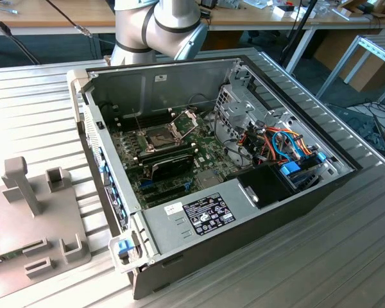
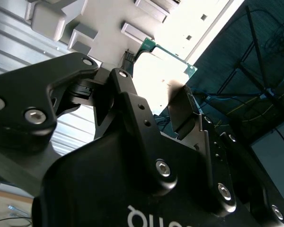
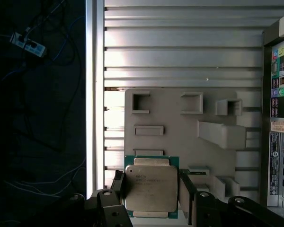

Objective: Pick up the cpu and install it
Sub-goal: 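Pick up the cpu and move it towards the insertion slot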

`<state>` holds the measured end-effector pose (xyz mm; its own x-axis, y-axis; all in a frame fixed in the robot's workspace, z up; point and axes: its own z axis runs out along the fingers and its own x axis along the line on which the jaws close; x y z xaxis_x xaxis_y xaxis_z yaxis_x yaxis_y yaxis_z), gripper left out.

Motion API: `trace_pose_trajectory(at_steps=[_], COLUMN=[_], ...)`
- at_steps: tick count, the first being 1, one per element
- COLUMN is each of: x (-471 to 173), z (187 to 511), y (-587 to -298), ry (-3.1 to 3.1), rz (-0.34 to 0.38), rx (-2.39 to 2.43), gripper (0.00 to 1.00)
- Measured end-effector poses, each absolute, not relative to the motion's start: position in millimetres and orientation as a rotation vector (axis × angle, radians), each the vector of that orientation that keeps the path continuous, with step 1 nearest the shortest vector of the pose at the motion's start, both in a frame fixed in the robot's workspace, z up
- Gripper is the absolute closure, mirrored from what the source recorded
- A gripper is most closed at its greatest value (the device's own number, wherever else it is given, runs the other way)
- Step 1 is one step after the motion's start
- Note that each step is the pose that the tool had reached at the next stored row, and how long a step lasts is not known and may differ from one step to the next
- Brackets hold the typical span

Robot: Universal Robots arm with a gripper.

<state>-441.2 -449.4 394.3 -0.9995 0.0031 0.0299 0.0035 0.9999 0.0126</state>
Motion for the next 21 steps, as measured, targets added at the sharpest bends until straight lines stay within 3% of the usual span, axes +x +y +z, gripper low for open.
trace_pose_trajectory(at_steps=[21], x=[-435.1], z=[395.0], y=[-449.4], ry=[-3.112], rz=[-0.020], rx=[-0.005], gripper=[0.45])
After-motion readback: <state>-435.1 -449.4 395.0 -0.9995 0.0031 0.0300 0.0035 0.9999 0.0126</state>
